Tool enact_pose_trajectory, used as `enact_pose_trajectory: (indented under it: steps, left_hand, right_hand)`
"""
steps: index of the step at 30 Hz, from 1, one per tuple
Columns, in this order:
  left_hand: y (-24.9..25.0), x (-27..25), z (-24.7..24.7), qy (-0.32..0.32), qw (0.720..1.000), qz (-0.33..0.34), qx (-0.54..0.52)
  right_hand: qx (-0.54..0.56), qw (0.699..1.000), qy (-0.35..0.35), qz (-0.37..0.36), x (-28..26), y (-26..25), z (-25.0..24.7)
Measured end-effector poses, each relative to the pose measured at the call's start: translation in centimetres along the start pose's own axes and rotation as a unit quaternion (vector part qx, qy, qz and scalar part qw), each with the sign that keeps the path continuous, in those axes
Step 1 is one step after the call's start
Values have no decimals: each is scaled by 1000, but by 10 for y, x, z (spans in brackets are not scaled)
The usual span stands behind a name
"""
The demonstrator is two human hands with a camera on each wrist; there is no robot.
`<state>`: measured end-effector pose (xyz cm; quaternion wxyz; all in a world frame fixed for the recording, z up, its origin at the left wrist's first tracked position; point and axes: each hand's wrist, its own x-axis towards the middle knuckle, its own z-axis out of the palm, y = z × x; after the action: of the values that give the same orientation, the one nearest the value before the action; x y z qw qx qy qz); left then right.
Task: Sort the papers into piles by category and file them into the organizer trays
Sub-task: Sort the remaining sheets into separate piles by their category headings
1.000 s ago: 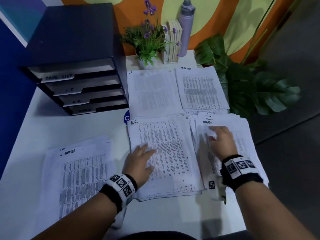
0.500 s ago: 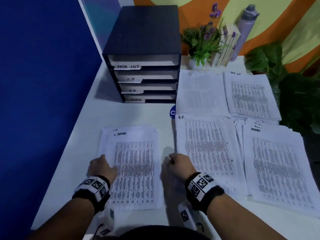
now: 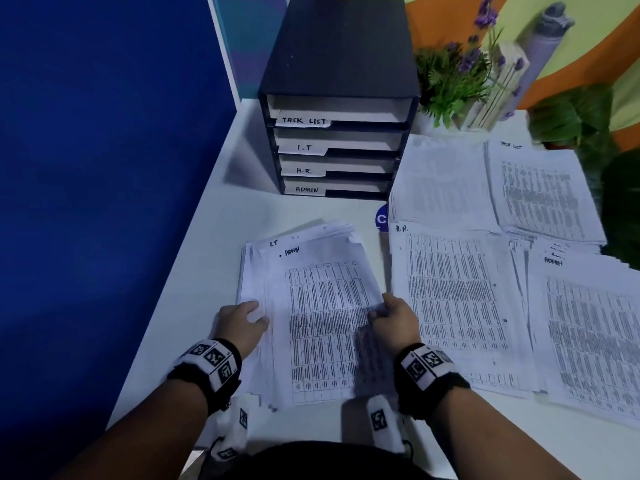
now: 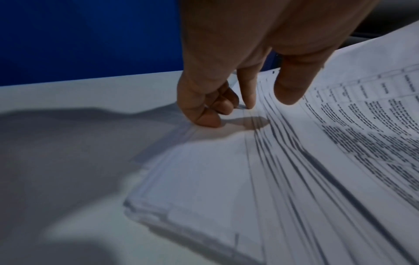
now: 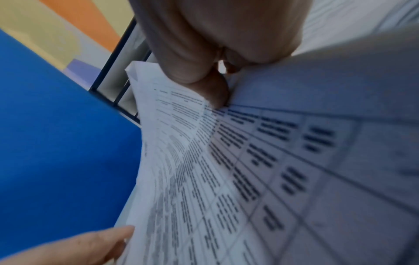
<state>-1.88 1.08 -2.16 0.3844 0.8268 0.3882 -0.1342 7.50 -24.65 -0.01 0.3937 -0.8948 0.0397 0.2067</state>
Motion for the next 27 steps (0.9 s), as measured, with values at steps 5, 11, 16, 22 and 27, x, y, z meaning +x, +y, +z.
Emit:
enact_pose_trajectory:
  steps: [5, 11, 16, 22, 27]
  left_hand:
    - [5, 7, 0, 3, 1000, 3, -14]
    - [4, 17, 1, -15, 975, -30, -219]
    - [-9, 21, -3, -37, 990, -12, -135]
    - [-17, 28, -4, -21, 993, -18, -118]
    - [-14, 29, -7, 19, 991, 3, -134]
  right_hand:
    - [136, 990, 3, 45, 4, 13, -1]
    - [248, 962, -14, 111, -4, 2, -9]
    - [185, 977, -27, 104, 2, 2, -3]
    - [30, 998, 42, 32, 9, 8, -2]
    - [129, 989, 25, 72, 13, 18, -7]
